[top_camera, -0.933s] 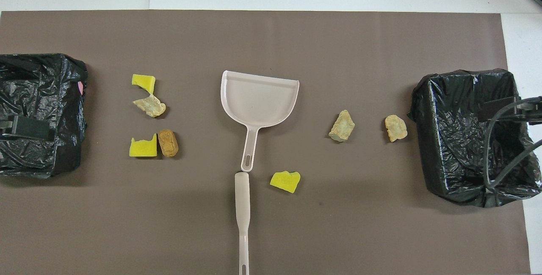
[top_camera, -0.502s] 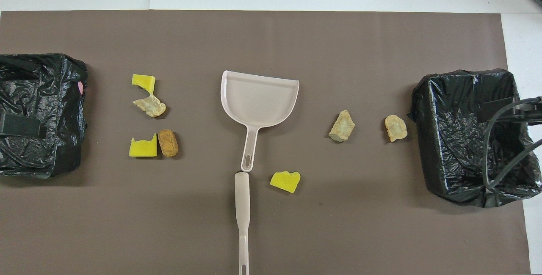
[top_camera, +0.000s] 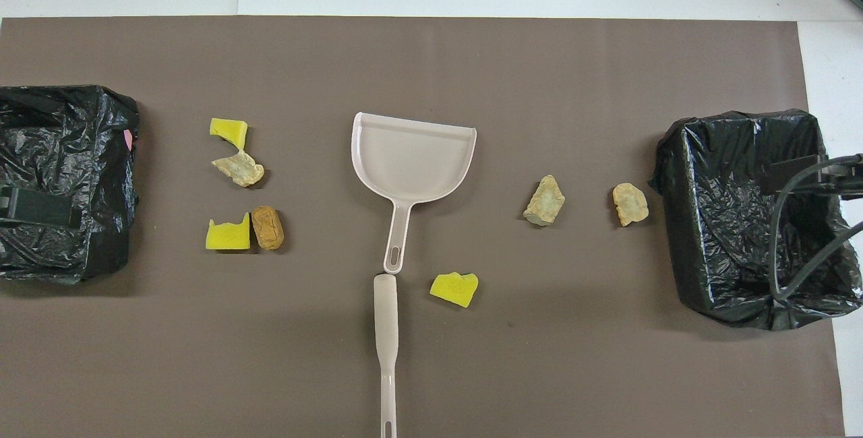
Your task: Sweep and dump trash in bin
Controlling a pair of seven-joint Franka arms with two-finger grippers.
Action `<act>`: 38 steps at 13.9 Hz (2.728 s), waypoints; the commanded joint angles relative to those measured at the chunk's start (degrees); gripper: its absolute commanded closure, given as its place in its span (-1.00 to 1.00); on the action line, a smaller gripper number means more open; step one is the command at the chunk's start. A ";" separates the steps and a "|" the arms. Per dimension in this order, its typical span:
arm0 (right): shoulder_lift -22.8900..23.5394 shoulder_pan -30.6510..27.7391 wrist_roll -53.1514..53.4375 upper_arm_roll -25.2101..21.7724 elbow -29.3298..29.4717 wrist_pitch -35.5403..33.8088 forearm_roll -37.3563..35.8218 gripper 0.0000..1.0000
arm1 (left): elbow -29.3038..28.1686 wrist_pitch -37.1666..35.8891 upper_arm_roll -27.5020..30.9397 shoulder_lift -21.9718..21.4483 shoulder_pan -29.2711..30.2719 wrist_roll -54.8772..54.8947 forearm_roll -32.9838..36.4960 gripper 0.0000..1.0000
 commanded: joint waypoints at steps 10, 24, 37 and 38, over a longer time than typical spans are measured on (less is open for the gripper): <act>-1.81 -0.54 -1.63 0.28 -2.64 0.16 -0.88 -1.00 | -15.51 2.19 -1.01 -6.01 -18.04 -10.54 -3.00 -1.00; -2.78 0.08 -1.28 0.28 -7.21 3.05 -0.80 -1.00 | -45.86 35.78 -1.01 -2.61 -48.04 -34.21 -8.45 -1.00; -2.87 0.17 -1.46 0.37 -8.00 2.44 -0.88 -1.00 | -48.32 40.79 -1.01 0.39 -47.86 -36.14 -8.54 -1.00; -2.87 0.17 -1.46 0.37 -8.00 2.53 -0.88 -1.00 | -48.32 40.79 -1.01 0.39 -47.86 -36.14 -8.54 -0.94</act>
